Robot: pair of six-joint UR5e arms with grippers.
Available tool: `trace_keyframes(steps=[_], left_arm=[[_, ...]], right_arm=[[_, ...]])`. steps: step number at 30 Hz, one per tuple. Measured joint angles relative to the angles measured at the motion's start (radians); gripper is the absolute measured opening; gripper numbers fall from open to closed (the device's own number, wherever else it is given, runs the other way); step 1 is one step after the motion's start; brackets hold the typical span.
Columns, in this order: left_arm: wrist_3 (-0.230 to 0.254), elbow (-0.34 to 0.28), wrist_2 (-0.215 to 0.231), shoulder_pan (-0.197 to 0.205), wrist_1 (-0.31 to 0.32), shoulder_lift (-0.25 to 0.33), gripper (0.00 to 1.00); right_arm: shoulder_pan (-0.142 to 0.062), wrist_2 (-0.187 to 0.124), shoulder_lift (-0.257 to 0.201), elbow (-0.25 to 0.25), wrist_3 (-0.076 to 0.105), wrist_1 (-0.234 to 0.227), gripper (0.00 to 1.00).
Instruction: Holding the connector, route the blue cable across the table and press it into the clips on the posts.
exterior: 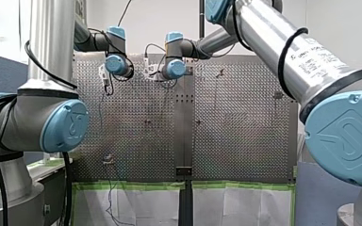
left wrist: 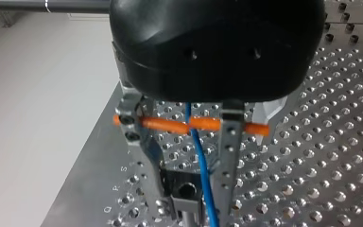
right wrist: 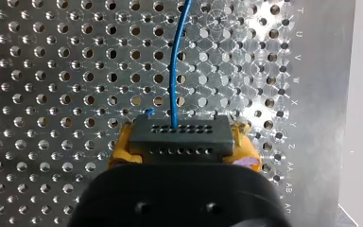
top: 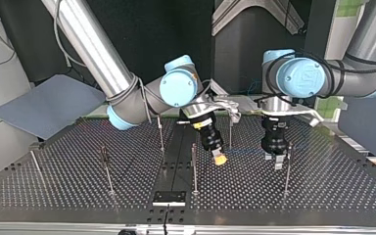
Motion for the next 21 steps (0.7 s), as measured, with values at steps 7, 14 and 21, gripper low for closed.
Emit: trace_keyframes(steps=[7,14,21], left_arm=[[-0.017,0.000,-0.006,-0.002,0.011,-0.001,0.55],[-0.019,-0.002,-0.020,-0.003,0.003,-0.001,0.00],[-0.017,-0.014,-0.072,-0.004,-0.023,-0.001,0.00]], right_arm=[[0.000,0.000,0.000,0.000,0.000,0.002,0.00],[0.000,0.000,0.000,0.000,0.000,0.006,0.00],[0.000,0.000,0.000,0.000,0.000,0.009,0.00]])
